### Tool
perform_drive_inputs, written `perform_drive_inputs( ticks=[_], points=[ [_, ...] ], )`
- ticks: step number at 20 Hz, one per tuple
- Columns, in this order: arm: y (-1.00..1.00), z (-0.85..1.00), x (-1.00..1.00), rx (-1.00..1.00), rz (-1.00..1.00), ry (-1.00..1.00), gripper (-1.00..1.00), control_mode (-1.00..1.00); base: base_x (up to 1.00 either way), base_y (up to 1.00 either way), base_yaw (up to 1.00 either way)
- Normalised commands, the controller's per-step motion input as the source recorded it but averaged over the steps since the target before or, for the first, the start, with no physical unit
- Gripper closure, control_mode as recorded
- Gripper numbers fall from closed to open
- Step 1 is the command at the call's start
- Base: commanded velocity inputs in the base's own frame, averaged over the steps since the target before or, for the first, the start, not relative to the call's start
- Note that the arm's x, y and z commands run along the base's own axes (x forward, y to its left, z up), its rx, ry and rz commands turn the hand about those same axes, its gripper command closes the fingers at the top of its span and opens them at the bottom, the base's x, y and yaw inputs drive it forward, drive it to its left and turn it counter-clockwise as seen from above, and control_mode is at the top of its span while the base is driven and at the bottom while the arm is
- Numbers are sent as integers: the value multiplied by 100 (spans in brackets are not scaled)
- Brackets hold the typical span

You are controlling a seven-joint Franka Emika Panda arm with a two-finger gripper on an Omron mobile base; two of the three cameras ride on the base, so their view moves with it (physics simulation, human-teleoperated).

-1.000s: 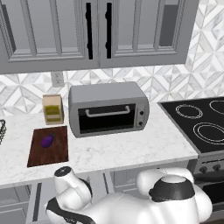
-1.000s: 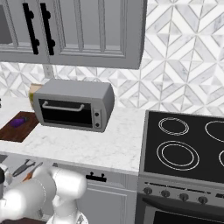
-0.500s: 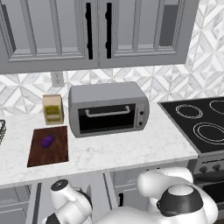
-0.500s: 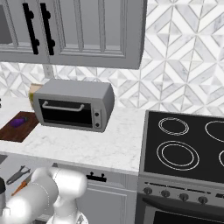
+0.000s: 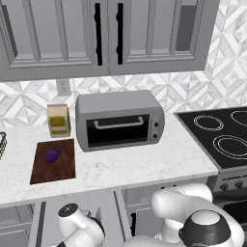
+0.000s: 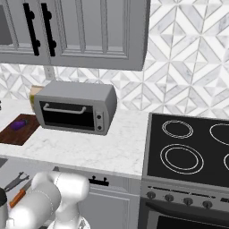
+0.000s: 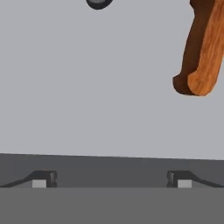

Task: Place the appropriate cutting tool for cutting the eggplant skin on the cutting board.

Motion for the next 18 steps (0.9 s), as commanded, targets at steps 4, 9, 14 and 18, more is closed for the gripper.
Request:
perform_drive_inputs(
  ticks=[4, 9, 14, 18],
  points=[
    [0, 24, 88, 0, -1, 0, -100, -100, 0, 0, 0],
    [0, 20, 89, 0, -8, 0, -100, -100, 0, 0, 0],
    [0, -3, 46, -1, -17, 0, -100, -100, 0, 0, 0],
    [5, -28, 15, -4, -10, -3, -100, -100, 0, 0, 0]
  ],
)
